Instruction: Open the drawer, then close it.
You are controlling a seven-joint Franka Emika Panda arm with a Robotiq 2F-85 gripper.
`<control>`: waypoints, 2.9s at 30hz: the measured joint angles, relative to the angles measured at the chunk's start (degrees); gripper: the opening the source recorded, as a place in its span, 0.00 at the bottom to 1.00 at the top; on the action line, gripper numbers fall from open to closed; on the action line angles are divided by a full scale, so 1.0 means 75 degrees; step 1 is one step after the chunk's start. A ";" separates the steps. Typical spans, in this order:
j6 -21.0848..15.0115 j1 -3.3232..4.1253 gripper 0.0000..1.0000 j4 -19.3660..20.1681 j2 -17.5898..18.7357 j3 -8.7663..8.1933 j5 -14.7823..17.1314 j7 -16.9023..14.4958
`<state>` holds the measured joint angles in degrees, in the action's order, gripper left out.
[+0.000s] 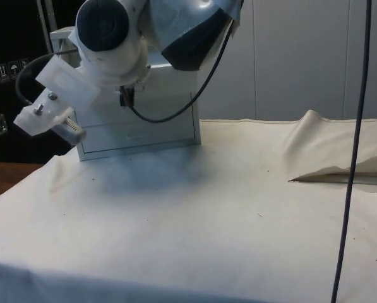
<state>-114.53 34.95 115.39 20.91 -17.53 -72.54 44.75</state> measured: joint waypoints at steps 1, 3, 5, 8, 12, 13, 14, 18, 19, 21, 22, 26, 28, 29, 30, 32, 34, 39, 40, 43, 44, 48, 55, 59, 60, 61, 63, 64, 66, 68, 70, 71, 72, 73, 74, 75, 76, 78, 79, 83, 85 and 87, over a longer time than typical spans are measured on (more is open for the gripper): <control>0.0000 0.0000 0.00 0.0000 0.0000 0.0000 0.0000 0.0000; 0.0046 0.0000 0.00 0.0000 -0.0015 -0.0008 -0.0038 0.0000; 0.0138 -0.0008 0.00 0.0000 -0.0031 -0.0031 -0.0145 0.0000; 0.0168 -0.0008 0.00 0.0000 -0.0038 -0.0053 -0.0214 0.0000; 0.0290 -0.0015 0.00 0.0000 -0.0061 -0.0076 -0.0321 0.0000; 0.0306 -0.0015 0.00 -0.0008 -0.0061 -0.0092 -0.0359 0.0000; 0.0321 -0.0023 0.00 -0.0008 -0.0069 -0.0115 -0.0405 0.0000; 0.0382 -0.0031 0.00 -0.0008 -0.0069 -0.0199 -0.0558 0.0008; 0.0390 -0.0031 0.00 -0.0015 -0.0069 -0.0222 -0.0588 0.0008; 0.0397 -0.0031 0.00 -0.0023 -0.0069 -0.0260 -0.0657 0.0008; 0.0420 -0.0038 0.00 -0.0038 -0.0069 -0.0290 -0.0726 0.0008; 0.0428 -0.0046 0.00 -0.0053 -0.0069 -0.0351 -0.0840 0.0015; 0.0443 -0.0053 0.00 -0.0084 -0.0061 -0.0382 -0.0901 0.0015; 0.0443 -0.0053 0.00 -0.0092 -0.0053 -0.0405 -0.0924 0.0015; 0.0443 -0.0053 0.00 -0.0130 -0.0038 -0.0451 -0.0993 0.0015; 0.0443 -0.0061 0.00 -0.0153 -0.0023 -0.0474 -0.1024 0.0023; 0.0443 -0.0061 0.00 -0.0199 0.0008 -0.0542 -0.1077 0.0023; 0.0413 -0.0092 0.00 -0.0306 0.0084 -0.0680 -0.1154 0.0031; 0.0405 -0.0099 0.00 -0.0336 0.0099 -0.0710 -0.1154 0.0031; 0.0374 -0.0122 0.00 -0.0390 0.0138 -0.0772 -0.1161 0.0031; 0.0351 -0.0130 0.00 -0.0413 0.0153 -0.0802 -0.1169 0.0031; 0.0176 -0.0176 0.00 -0.0542 0.0214 -0.0985 -0.1169 0.0031; -0.0160 -0.0252 0.00 -0.0718 0.0336 -0.1253 -0.1169 0.0023; -0.0313 -0.0290 0.00 -0.0810 0.0390 -0.1367 -0.1169 0.0015; -0.0313 -0.0290 0.00 -0.0810 0.0390 -0.1367 -0.1169 0.0015; -0.0351 -0.0306 0.00 -0.0840 0.0405 -0.1398 -0.1161 0.0015; -0.0489 -0.0344 0.00 -0.0940 0.0474 -0.1497 -0.1154 0.0000; -0.0535 -0.0359 0.00 -0.0978 0.0504 -0.1528 -0.1154 0.0000; -0.0619 -0.0382 0.00 -0.1031 0.0550 -0.1589 -0.1146 0.0000; -0.0672 -0.0405 0.00 -0.1092 0.0588 -0.1635 -0.1146 0.0000; -0.0703 -0.0420 0.00 -0.1115 0.0604 -0.1650 -0.1138 0.0000; -0.0726 -0.0428 0.00 -0.1138 0.0619 -0.1673 -0.1138 0.0000; -0.0756 -0.0443 0.00 -0.1161 0.0634 -0.1688 -0.1131 0.0000; -0.0787 -0.0451 0.00 -0.1184 0.0649 -0.1711 -0.1131 0.0000; -0.0810 -0.0458 0.00 -0.1192 0.0649 -0.1727 -0.1123 0.0000; -0.0825 -0.0458 0.00 -0.1199 0.0649 -0.1742 -0.1123 0.0000; -0.0833 -0.0458 0.00 -0.1207 0.0649 -0.1742 -0.1108 0.0000; -0.0833 -0.0458 0.00 -0.1222 0.0649 -0.1742 -0.1085 0.0000; -0.0833 -0.0458 0.00 -0.1222 0.0649 -0.1742 -0.1085 0.0000; -0.0787 -0.0413 0.00 -0.1215 0.0619 -0.1696 -0.1077 0.0015; -0.0611 -0.0351 0.00 -0.1161 0.0542 -0.1597 -0.1062 0.0031; -0.0535 -0.0336 0.00 -0.1131 0.0504 -0.1558 -0.1054 0.0038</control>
<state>-118.54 32.43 106.91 24.69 -29.22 -80.44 45.03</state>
